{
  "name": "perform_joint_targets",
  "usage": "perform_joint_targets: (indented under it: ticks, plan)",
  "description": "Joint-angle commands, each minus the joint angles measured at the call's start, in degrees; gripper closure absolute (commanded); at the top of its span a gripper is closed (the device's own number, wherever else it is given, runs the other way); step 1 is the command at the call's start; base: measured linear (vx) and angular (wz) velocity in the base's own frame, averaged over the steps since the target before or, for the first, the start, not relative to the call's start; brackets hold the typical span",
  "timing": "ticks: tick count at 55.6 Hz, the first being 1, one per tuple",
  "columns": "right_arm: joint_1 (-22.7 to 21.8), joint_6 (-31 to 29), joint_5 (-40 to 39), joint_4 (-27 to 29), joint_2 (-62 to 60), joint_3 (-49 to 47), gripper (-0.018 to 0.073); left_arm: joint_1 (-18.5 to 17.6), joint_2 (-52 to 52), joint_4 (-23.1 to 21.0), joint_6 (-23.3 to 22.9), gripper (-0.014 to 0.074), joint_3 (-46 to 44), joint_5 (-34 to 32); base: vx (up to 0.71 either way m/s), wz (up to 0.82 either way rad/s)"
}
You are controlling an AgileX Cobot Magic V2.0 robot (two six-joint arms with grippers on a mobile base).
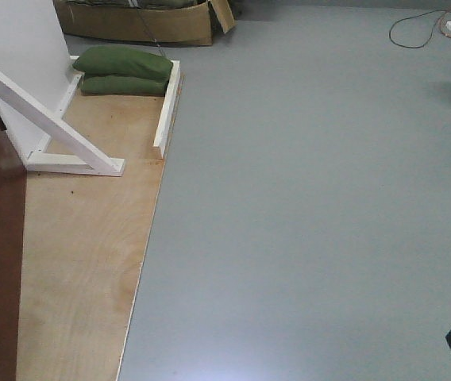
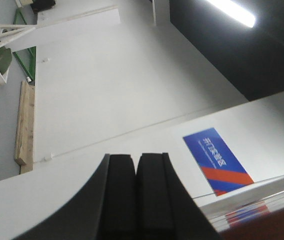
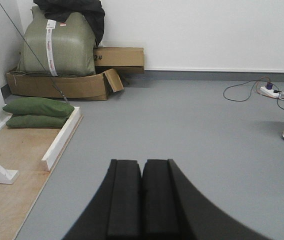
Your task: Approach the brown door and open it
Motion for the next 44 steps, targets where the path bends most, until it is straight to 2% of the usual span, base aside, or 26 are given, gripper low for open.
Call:
perform_joint_targets:
  ticks: [1, 12, 25, 29, 37, 44]
  plan:
    - [0.04, -0.31, -4.49, -0.17, -0.83, 0.30, 0.0559, -2.00, -0.94, 1.12, 0.03, 0.0603, -1.93, 21.95, 0.00, 0.02]
    - [0.04, -0.31, -4.49, -0.17, -0.83, 0.30, 0.0559, -2.00, -1.25, -3.71, 0.03, 0.0603, -1.93, 33.87, -0.01, 0.02]
    - [0.04, -0.31, -4.49, -0.17, -0.72, 0.30, 0.0559, -2.00, -4.34, -9.13, 0.03, 0.0603, -1.97, 35.35, -0.01, 0.03]
    - [0.04, -0.31, -4.49, -0.17, -0.72, 0.30, 0.0559, -2.06, -5.22, -9.03, 0.03, 0.0603, -1.97, 37.77, 0.00, 0.00]
    - [0.04, -0.31, -4.49, -0.17, -0.72, 0.30, 0.0559, -2.18, -5.37, -8.13, 0.08, 0.0603, -1.97, 48.67, 0.01, -0.03]
    - [0.04, -0.31, -4.49, -0.17, -0.72, 0.30, 0.0559, -2.18, -5.31, -7.96, 0.20, 0.0603, -1.97, 54.61, 0.00, -0.01]
